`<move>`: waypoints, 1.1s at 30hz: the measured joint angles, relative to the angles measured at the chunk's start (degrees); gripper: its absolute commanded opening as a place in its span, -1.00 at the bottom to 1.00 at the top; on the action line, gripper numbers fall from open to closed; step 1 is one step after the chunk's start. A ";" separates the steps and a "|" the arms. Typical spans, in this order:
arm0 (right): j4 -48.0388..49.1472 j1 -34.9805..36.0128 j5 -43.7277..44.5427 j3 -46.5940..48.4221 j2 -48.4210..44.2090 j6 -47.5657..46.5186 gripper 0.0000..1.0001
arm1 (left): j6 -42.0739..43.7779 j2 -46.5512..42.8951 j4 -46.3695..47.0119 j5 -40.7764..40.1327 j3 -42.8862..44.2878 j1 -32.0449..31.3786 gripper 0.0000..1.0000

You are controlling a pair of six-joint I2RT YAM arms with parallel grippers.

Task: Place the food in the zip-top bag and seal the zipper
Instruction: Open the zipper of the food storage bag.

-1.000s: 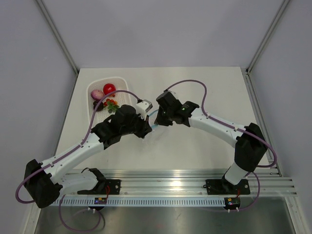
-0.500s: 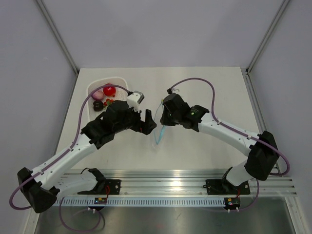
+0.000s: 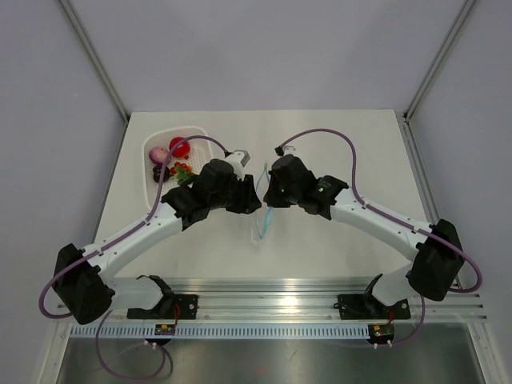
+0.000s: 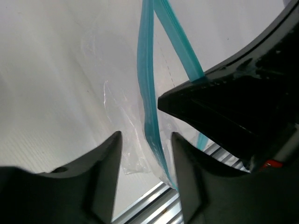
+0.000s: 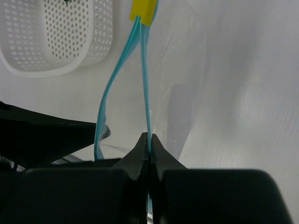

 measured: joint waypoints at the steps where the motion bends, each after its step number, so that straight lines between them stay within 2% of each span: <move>1: -0.02 0.00 -0.02 -0.17 -0.37 -0.07 -1.00 | -0.35 0.42 0.31 0.00 0.00 0.00 -0.61; 3: -0.07 0.00 0.07 -0.37 -0.92 -0.11 -0.99 | -1.07 1.20 0.72 -0.02 0.00 0.02 -0.91; 4: -0.07 0.00 0.09 -0.44 -1.11 -0.11 -0.79 | -1.18 1.55 0.85 -0.07 0.00 0.15 -1.00; 5: -0.09 0.00 0.20 -0.55 -1.29 0.04 -0.56 | -1.36 1.81 0.98 -0.02 0.00 0.24 -1.00; 7: -0.52 0.00 0.98 -0.68 -1.57 0.33 -0.27 | -1.44 2.38 0.96 0.07 0.00 0.55 -1.00; 9: -1.20 0.00 1.84 -0.81 -1.90 0.52 -0.25 | -1.51 2.62 1.01 0.42 -0.02 0.98 -1.00; 11: -1.95 0.00 2.62 -1.03 -2.27 0.96 -0.28 | -1.68 2.62 1.25 0.79 -0.02 1.29 -1.00; 14: -2.86 0.00 3.82 -1.38 -2.56 2.12 -0.45 | -1.86 2.64 1.55 1.42 -0.02 1.77 -1.00; 15: -2.95 0.00 4.13 -1.62 -2.64 2.62 -0.64 | -1.86 2.64 1.60 1.66 -0.02 1.97 -1.00; 16: -3.10 0.00 4.55 -1.97 -2.82 2.99 -0.70 | -1.86 2.64 1.66 1.88 -0.02 2.23 -1.00; 18: -3.15 0.00 4.87 -3.04 -3.39 4.37 -0.74 | -1.86 2.64 1.75 2.36 -0.02 2.75 -1.00; 21: -3.17 0.00 5.09 -4.87 -4.90 6.01 -0.59 | -1.88 2.64 1.73 3.06 -0.07 4.00 -1.00; 24: -3.21 0.00 5.90 -6.38 -6.67 6.86 -0.70 | -1.86 2.64 1.77 4.20 -0.26 6.25 -1.00; 25: -3.32 0.00 6.34 -6.56 -6.99 6.88 -0.90 | -1.86 2.64 1.75 4.61 -0.37 6.97 -1.00; 27: -3.80 0.00 7.72 -6.58 -7.39 6.86 -1.00 | -1.86 2.64 1.73 5.44 -0.50 8.39 -1.00; 33: -6.58 0.00 12.55 -5.18 -7.43 5.40 -1.00 | -1.16 2.69 1.14 6.75 -0.44 10.23 -1.00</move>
